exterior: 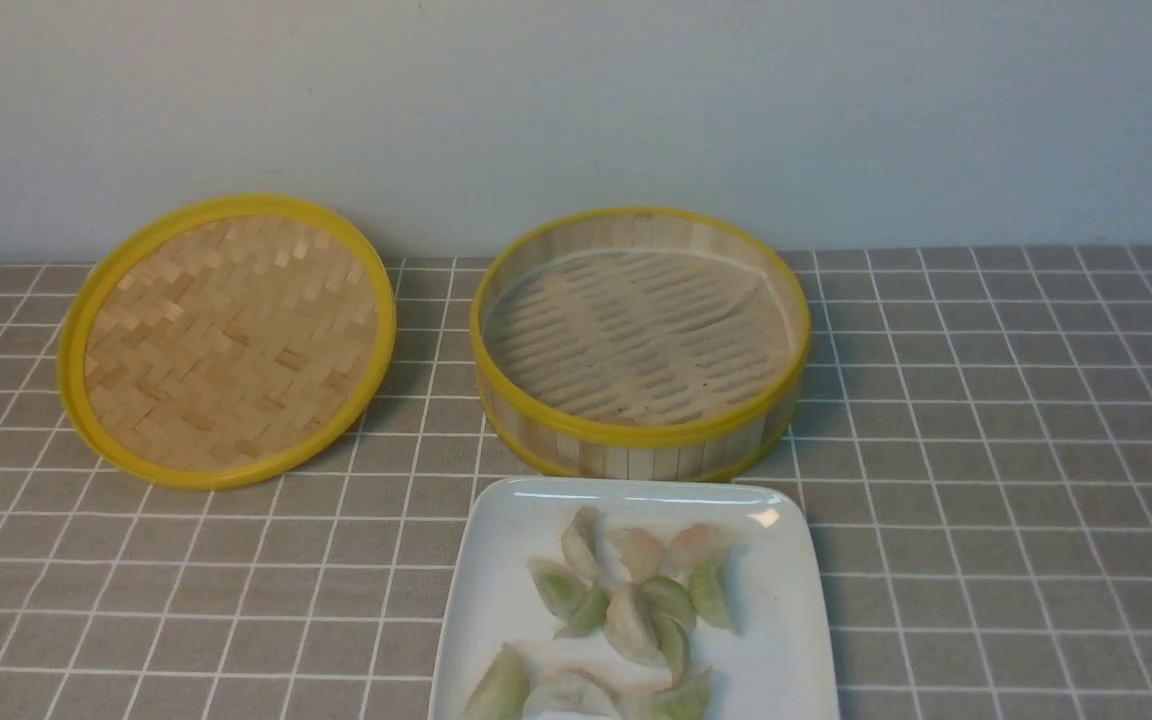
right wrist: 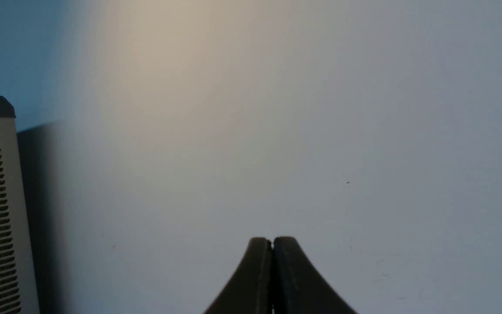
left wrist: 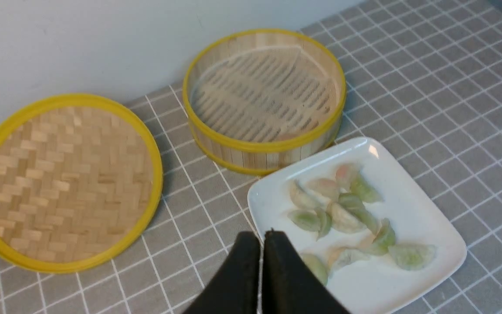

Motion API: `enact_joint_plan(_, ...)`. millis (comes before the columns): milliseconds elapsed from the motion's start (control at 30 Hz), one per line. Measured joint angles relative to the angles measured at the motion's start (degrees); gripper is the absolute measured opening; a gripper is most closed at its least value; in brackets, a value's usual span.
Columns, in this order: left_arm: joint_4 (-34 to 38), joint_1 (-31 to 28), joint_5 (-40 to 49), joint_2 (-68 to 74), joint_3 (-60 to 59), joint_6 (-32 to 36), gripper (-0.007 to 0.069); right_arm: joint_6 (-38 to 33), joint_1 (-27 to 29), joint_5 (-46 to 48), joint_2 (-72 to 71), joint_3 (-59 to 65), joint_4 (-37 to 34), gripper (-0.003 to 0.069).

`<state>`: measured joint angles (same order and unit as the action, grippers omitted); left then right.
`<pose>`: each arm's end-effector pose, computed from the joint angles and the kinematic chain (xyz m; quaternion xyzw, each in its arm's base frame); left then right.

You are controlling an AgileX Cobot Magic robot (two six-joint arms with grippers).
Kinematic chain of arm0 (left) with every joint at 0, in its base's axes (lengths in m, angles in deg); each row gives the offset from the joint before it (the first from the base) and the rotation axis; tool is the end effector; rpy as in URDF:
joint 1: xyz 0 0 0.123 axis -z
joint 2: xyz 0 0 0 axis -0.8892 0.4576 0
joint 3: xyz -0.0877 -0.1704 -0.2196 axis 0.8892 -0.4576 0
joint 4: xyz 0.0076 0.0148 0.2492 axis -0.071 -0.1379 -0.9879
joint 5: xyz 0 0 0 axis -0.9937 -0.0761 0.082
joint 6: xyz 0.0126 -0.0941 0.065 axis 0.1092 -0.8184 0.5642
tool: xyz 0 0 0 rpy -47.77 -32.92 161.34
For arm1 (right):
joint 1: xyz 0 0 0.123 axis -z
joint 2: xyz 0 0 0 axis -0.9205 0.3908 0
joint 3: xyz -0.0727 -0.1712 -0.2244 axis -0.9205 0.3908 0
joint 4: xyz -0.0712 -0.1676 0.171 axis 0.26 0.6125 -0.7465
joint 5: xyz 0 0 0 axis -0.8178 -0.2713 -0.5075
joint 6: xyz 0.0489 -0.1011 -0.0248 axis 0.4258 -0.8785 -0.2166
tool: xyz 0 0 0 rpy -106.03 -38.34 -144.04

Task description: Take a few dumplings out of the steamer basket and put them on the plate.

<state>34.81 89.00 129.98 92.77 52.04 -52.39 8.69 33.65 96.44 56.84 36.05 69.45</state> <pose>0.0586 -0.0348 0.4516 0.2120 0.8233 -0.1341 0.5091 0.0070 -0.0127 0.3646 -0.0712 0.5835 0.2607 0.7658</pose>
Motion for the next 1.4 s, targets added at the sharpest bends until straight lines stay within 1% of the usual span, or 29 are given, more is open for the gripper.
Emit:
enact_joint_plan(133, -0.06, 0.0, -3.7, -6.73, -2.36, -2.54, -0.0005, 0.0, 0.0, 0.05, 0.0, 0.0, 0.2, -0.0013)
enact_joint_plan(233, 0.07, 0.0, -9.07, -11.84, -6.93, -4.19, -0.0005, 0.06, 0.0, 0.05, 0.0, 0.0, 0.27, -0.0013)
enact_joint_plan(267, 0.07, 0.0, -9.07, -11.84, -7.26, -4.19, -0.0005, 0.06, 0.0, 0.05, 0.0, 0.0, 0.27, -0.0013)
enact_joint_plan(367, 2.05, 0.0, -13.51, -15.74, -12.12, -5.97, -0.0005, 0.06, 0.0, 0.05, 0.0, 0.0, 0.27, -0.0013)
enact_joint_plan(567, 5.42, 0.0, -14.37, -17.56, -16.24, -6.58, -0.0005, 0.0, 0.0, 0.05, 0.0, 0.04, 0.27, -0.0013)
enact_joint_plan(833, 5.53, 0.0, -14.36, -17.56, -18.26, -5.88, -0.0005, 0.0, 0.0, 0.05, 0.0, 0.11, 0.46, -0.0013)
enact_joint_plan(967, 4.66, 0.0, -16.15, -17.56, -19.24, -5.13, -0.0005, 0.0, 0.0, 0.05, 0.0, 0.11, 0.46, -0.0013)
enact_joint_plan(1067, 2.13, -0.39, -21.01, -17.78, -22.04, -4.47, -0.0005, 0.0, 0.0, 0.05, 0.0, 0.11, 0.46, -0.0013)
enact_joint_plan(1133, -0.26, -2.73, -28.09, -18.96, -28.14, -3.65, -0.0005, 0.0, 0.0, 0.05, 0.0, 0.11, 0.46, -0.0013)
enact_joint_plan(1167, -0.49, -3.36, -29.46, -19.25, -29.32, -3.55, -0.0005, 0.0, 0.0, 0.05, 0.0, 0.11, 0.46, -0.0013)
enact_joint_plan(1300, -1.12, -12.13, -45.32, -24.93, -45.27, -3.13, -0.0005, 0.0, 0.0, 0.05, 0.0, 0.11, 0.46, -0.0013)
enact_joint_plan(1400, -1.23, -16.61, -52.41, -28.96, -55.08, -3.12, -0.0005, 0.0, 0.0, 0.05, 0.0, 0.11, 0.46, -0.0013)
